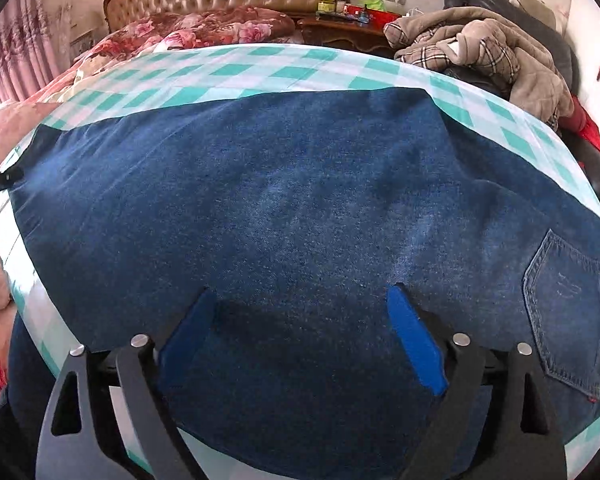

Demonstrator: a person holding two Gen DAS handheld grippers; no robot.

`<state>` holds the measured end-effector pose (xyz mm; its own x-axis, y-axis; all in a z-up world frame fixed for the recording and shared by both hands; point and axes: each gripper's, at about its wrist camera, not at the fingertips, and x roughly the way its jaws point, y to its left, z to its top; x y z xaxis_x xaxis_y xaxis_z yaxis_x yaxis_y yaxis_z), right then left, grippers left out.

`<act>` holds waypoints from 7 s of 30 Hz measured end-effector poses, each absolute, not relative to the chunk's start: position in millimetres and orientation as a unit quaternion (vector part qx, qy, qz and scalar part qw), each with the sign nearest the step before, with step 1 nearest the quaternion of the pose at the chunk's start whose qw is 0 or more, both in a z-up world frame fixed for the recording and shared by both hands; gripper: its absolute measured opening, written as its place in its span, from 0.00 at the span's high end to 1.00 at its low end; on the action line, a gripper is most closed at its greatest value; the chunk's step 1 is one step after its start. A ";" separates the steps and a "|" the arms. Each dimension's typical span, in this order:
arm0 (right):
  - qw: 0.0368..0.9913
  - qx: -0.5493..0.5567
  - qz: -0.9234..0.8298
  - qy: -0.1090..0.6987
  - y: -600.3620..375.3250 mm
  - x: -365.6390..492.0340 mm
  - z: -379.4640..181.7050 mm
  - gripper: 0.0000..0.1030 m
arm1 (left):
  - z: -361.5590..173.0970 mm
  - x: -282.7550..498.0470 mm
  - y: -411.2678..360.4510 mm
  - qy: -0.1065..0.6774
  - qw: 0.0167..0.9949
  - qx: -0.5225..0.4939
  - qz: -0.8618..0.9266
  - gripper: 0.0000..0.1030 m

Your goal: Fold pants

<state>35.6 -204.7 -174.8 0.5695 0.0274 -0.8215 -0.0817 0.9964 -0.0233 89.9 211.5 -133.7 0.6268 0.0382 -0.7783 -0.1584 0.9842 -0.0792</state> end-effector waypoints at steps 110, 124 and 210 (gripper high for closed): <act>0.894 -0.045 0.042 0.444 -131.4 59.6 -148.2 0.11 | -123.1 81.3 268.1 0.404 0.910 -0.068 0.059 0.51; 0.879 -0.039 0.017 0.475 -151.7 77.6 -174.4 0.11 | -146.9 119.9 313.9 0.434 0.898 -0.061 0.043 0.65; 0.862 -0.076 0.164 0.474 32.2 119.8 -170.7 0.66 | -184.9 87.4 363.0 0.381 0.794 -0.473 0.005 0.66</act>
